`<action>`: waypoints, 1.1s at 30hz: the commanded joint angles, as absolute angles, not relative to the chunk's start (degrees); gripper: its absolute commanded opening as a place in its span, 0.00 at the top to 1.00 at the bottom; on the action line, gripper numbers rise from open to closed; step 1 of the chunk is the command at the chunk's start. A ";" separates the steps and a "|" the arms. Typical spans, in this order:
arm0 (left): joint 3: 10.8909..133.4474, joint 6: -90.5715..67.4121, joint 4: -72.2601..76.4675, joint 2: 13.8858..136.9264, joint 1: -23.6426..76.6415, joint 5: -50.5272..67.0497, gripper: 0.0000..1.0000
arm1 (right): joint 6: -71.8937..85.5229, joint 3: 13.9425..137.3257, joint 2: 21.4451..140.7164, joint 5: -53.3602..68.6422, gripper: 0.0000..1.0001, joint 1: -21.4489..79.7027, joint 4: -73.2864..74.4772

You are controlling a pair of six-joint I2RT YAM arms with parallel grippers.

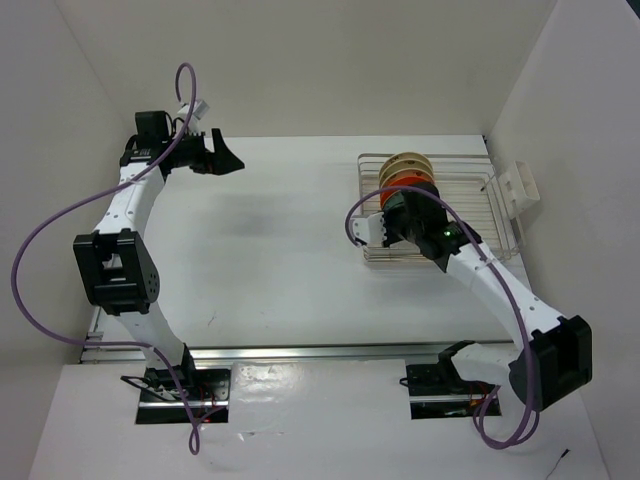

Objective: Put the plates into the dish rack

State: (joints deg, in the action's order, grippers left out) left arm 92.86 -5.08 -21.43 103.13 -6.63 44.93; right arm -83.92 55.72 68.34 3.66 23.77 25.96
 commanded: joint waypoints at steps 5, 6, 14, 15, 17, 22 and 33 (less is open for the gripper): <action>92.90 -5.98 -20.21 104.15 -7.38 46.41 0.00 | -87.80 58.44 70.93 3.25 1.00 23.29 23.99; 92.90 -5.98 -20.21 104.15 -7.38 46.41 0.00 | -87.80 58.45 71.45 3.25 1.00 23.29 23.99; 91.85 -5.98 -20.21 104.15 -7.90 46.41 0.00 | -87.89 59.77 73.13 2.63 1.00 22.77 26.37; 91.85 -5.98 -20.21 104.15 -7.91 46.41 0.00 | -87.37 58.37 73.13 2.64 1.00 22.76 25.76; 91.85 -5.98 -19.69 104.15 -7.91 46.41 0.00 | -86.15 56.87 72.60 3.77 1.00 22.15 24.18; 91.85 -5.98 -19.69 104.68 -7.91 47.02 0.00 | -80.08 55.63 74.53 5.62 0.72 20.22 25.74; 94.48 -5.45 -22.15 104.68 -7.91 47.02 0.00 | -55.67 76.35 80.06 18.16 0.35 19.60 36.47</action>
State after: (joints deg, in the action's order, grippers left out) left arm 92.03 -5.15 -21.93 104.29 -7.49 45.30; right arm -67.33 66.13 79.92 10.46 19.84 33.19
